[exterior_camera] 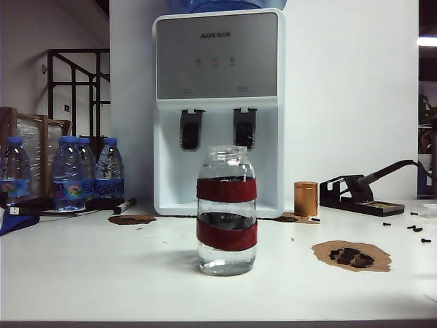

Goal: Pick up the water bottle with two loops of red belts, then reach the front water dispenser and gently press the gray-black baffle horizontally to get a little water.

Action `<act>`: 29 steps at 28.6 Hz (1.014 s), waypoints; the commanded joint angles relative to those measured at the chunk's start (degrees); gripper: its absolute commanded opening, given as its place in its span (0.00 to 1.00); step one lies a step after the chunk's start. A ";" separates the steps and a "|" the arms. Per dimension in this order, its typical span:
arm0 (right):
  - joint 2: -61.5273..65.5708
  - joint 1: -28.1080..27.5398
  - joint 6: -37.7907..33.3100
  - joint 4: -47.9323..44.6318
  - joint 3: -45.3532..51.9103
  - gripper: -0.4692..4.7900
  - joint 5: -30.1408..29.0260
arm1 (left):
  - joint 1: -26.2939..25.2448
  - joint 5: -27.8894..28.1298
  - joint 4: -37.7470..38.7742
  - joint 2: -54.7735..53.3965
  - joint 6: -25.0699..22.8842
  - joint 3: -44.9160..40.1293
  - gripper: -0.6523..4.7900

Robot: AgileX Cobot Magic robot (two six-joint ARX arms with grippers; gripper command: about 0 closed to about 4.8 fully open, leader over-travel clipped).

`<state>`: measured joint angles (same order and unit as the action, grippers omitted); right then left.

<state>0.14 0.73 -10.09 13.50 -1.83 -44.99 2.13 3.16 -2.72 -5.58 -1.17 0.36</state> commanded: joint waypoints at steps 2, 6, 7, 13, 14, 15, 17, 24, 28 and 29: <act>-0.02 0.04 0.07 -0.76 -0.15 0.09 -0.02 | 0.15 -2.62 12.11 5.57 -1.99 -0.07 0.11; 0.00 0.04 0.07 -0.72 -0.15 0.09 -0.09 | 0.15 -2.34 12.04 5.57 -3.43 -0.07 0.11; 0.00 0.04 0.07 -0.74 -0.15 0.09 0.00 | 0.15 -2.36 12.07 5.57 -3.43 -0.07 0.11; 0.00 0.02 0.07 -0.74 -0.15 0.09 -0.04 | 0.15 -1.03 11.87 5.57 -7.19 -0.07 0.11; 0.00 0.04 0.07 -0.74 -0.15 0.09 -0.02 | 0.15 -1.49 11.87 5.57 -7.19 -0.07 0.11; 0.00 0.04 0.07 -0.74 -0.15 0.09 -0.02 | 0.15 -1.68 11.87 5.57 -7.19 -0.07 0.11; 0.00 0.04 0.07 -0.74 -0.15 0.09 -0.04 | 0.15 -1.68 11.87 5.57 -7.19 -0.07 0.11; 0.00 0.04 0.07 -0.74 -0.15 0.09 -0.02 | 0.15 -1.90 11.87 5.57 -7.19 -0.07 0.11; 0.00 0.04 0.07 -0.74 -0.15 0.09 -0.04 | 0.15 -1.90 11.87 5.57 -7.19 -0.07 0.11; 0.00 0.04 0.07 -0.74 -0.15 0.09 -0.02 | 0.15 -1.90 11.87 5.57 -7.19 -0.07 0.11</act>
<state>0.14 0.75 -10.09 13.45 -1.83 -45.01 2.26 1.28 9.41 -0.10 -8.03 0.38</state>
